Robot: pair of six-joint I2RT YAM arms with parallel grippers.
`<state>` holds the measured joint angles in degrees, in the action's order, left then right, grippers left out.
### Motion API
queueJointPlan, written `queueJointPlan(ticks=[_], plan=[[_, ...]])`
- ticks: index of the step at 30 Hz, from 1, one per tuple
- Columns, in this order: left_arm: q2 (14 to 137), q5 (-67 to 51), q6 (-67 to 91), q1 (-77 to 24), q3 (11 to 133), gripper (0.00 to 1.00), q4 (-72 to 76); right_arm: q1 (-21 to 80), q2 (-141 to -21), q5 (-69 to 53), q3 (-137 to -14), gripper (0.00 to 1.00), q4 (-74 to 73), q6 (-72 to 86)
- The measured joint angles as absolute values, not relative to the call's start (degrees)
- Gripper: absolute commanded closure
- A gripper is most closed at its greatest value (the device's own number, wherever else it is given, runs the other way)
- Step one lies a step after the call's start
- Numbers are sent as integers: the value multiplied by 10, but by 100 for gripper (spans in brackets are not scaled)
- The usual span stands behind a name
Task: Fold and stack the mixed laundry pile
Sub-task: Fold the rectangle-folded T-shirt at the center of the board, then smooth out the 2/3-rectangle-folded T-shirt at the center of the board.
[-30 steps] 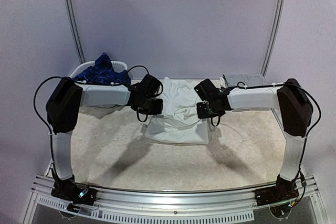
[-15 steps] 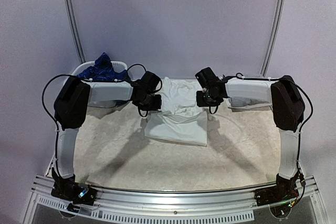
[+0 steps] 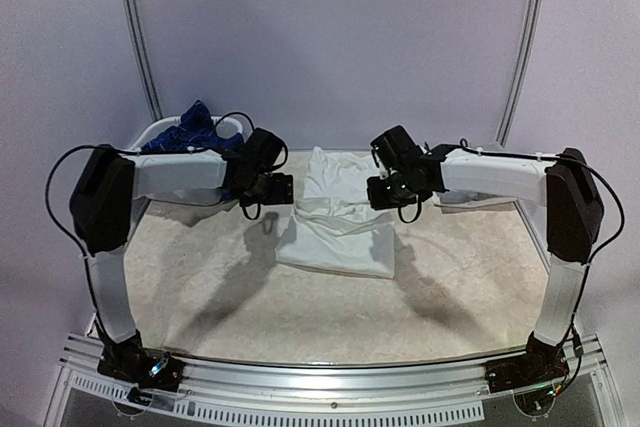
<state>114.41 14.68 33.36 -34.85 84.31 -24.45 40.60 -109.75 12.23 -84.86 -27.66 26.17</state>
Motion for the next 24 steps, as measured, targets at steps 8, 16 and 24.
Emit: queueJointPlan(ticks=[8,16,24], plan=[[950,213,321,-353,693,14,-209,494,-1090,31,-840,88,-241,265],[859,215,316,-362,558,15,-181,502,-1164,-11,-867,89,-230,288],[812,208,308,-384,528,17,-150,495,-1246,20,-936,89,-269,294]])
